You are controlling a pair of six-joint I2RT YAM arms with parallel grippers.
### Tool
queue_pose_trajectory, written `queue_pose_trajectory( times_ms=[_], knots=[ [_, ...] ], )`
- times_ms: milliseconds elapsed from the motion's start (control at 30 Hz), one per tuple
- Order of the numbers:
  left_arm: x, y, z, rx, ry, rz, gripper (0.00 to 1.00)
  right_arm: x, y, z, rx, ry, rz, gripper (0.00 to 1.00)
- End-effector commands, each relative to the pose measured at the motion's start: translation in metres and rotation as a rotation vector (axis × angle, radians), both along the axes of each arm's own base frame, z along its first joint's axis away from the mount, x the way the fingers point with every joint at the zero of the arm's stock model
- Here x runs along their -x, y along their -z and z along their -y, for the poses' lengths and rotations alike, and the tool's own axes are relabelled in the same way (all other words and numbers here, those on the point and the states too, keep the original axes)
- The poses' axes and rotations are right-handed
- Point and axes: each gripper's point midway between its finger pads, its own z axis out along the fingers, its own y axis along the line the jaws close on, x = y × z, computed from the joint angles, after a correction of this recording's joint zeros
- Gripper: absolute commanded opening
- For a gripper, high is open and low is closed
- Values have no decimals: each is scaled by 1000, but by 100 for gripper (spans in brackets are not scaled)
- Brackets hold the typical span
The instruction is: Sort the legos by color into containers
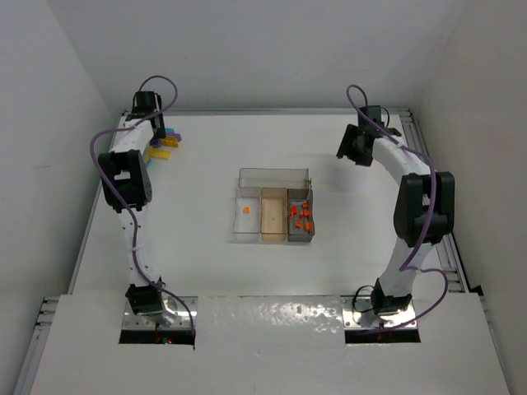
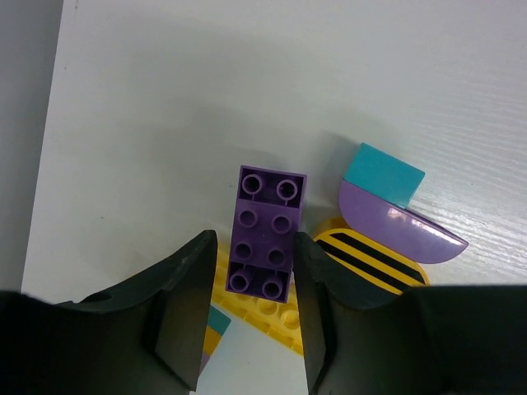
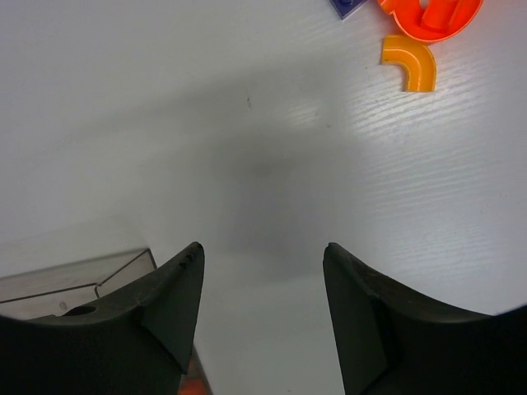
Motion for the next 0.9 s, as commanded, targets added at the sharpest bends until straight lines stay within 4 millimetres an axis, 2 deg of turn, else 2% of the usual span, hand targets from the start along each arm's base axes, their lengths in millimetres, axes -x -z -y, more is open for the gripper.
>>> queue_pose_trajectory(
  times_ms=[0, 100, 167, 267, 333, 500, 633, 700, 733, 767, 833, 867],
  knots=[
    [0, 11, -10, 26, -29, 0, 40, -3, -25, 1, 22, -8, 56, 59],
    [1, 15, -9, 32, -30, -8, 41, -1, -25, 2, 24, -6, 55, 59],
    [2, 19, -8, 39, -27, -14, 48, 0, -24, 1, 23, -8, 53, 59],
    [2, 21, -6, 55, -25, -16, 53, 0, -24, 1, 24, -12, 53, 59],
    [1, 18, -6, 56, -28, -6, 52, 0, -24, 2, 25, -9, 51, 59],
    [0, 16, -15, 46, -49, 3, 31, -1, -27, 2, 27, -9, 56, 59],
    [-1, 10, -18, 36, -51, 16, 23, -2, -28, 1, 26, -15, 57, 59],
    [-4, 1, -18, 32, -41, 35, 12, -3, -29, 1, 23, -18, 60, 59],
    [-5, -3, -17, 32, -38, 42, 0, -3, -30, -1, 21, -24, 61, 58],
    [-5, -8, -17, 32, -34, 48, 0, -3, -31, -3, 21, -35, 62, 58],
    [-9, -35, -9, 52, 11, 90, 0, -5, -39, -18, 59, -127, 73, 57],
    [-10, -62, -5, 58, 39, 134, 0, -6, -43, -26, 80, -175, 84, 57]
  ],
)
